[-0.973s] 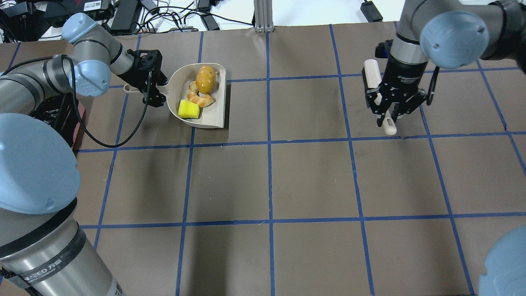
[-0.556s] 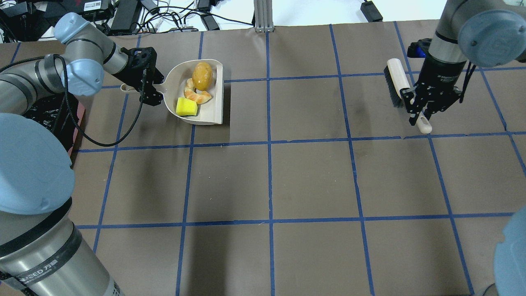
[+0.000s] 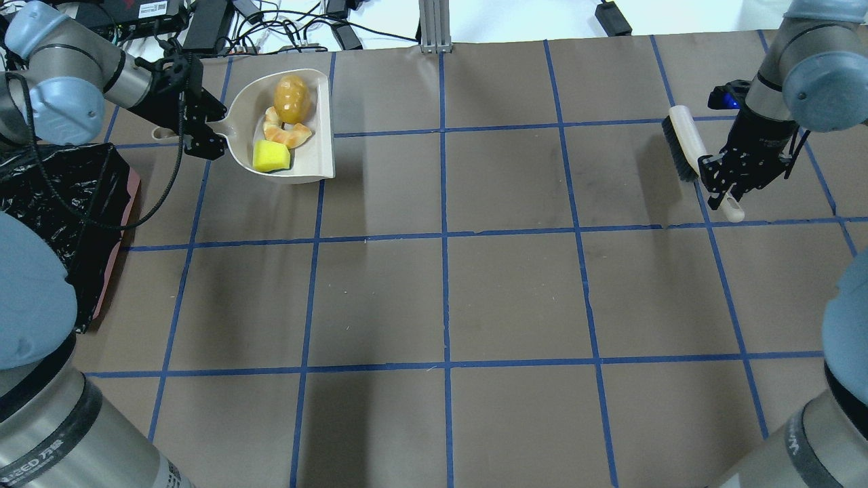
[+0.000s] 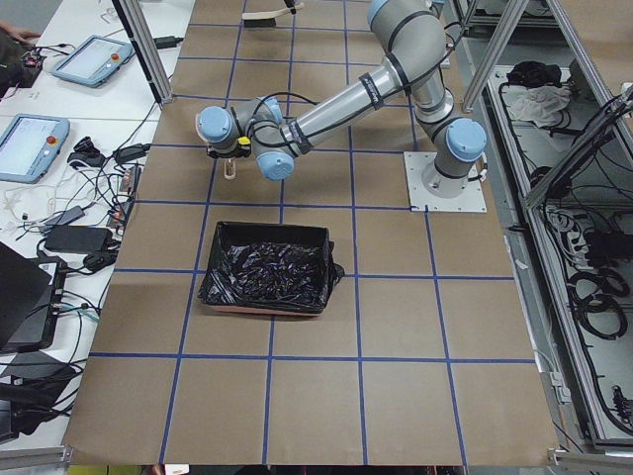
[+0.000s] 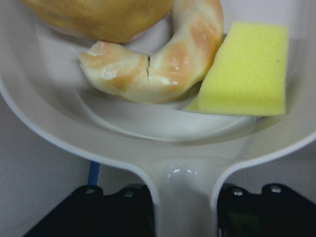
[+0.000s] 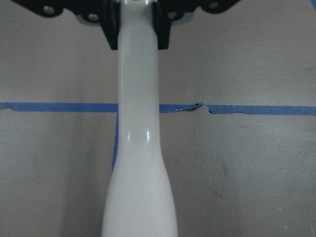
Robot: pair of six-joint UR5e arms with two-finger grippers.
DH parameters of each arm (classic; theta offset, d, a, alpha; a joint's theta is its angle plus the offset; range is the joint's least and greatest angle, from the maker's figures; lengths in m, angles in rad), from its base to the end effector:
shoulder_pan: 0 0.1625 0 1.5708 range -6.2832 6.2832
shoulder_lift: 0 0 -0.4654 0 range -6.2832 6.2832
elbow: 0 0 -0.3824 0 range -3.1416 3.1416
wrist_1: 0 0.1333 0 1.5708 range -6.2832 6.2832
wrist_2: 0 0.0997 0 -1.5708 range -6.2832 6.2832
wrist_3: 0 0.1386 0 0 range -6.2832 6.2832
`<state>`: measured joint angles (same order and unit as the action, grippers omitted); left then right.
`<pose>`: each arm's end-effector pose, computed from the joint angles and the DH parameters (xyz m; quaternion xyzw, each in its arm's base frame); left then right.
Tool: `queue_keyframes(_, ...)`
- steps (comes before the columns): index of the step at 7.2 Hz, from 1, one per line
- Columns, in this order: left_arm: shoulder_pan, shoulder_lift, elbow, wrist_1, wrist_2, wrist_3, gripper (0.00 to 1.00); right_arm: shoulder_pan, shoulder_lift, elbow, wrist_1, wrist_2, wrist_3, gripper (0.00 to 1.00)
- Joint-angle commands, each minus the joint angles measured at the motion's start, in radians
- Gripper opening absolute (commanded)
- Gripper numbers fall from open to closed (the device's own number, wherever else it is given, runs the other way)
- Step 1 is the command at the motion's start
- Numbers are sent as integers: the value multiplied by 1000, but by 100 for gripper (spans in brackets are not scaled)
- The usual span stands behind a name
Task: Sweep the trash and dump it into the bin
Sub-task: 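Return the brush to its spot with the right gripper while left gripper lifts dustpan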
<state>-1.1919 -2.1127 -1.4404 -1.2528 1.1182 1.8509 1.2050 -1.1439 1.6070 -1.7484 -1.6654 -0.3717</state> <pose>0.0707 -0.7018 0.2749 -0.6457 -0.7285 0.1812 0.1396 -0.0994 -0.5955 0.2548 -0.0096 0.9887 0.1494 0.0076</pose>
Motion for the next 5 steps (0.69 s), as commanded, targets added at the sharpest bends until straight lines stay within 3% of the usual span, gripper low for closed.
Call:
queue_keyframes(1,78,60,58,-144,8,34,0,-7,3,34,-38,-1,-4,0)
queue_keyframes(5,302,128,75,-232,6,100,0,-7,-3,48,-39,-24,-3,0)
